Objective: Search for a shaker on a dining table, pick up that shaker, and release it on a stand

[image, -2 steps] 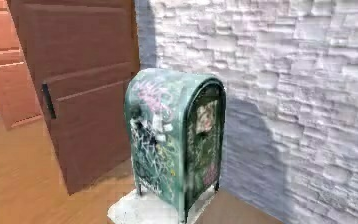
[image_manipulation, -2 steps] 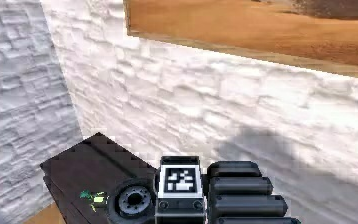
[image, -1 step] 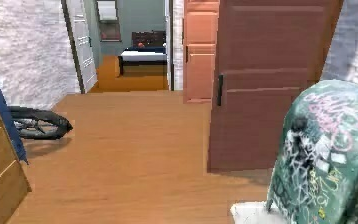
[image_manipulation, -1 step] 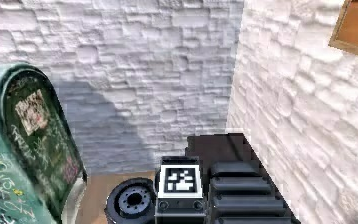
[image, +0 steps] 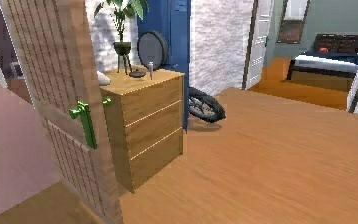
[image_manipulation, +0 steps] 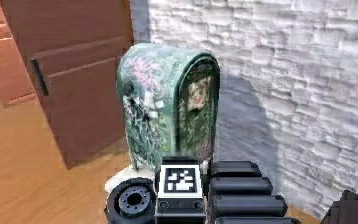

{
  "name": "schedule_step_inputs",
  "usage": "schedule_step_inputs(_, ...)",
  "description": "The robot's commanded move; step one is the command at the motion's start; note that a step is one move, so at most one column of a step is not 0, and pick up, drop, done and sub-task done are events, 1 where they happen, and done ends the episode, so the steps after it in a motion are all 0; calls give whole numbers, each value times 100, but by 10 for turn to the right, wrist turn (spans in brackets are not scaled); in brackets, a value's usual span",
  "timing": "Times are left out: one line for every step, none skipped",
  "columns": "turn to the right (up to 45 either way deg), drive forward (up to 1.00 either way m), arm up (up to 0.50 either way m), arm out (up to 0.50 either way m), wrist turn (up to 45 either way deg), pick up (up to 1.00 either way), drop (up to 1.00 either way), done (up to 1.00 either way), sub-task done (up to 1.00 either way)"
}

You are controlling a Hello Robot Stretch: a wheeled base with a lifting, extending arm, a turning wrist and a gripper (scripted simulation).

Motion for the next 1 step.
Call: schedule_step_inputs(-210, 0, 0, 0, 0, 0, 0, 0, 0)
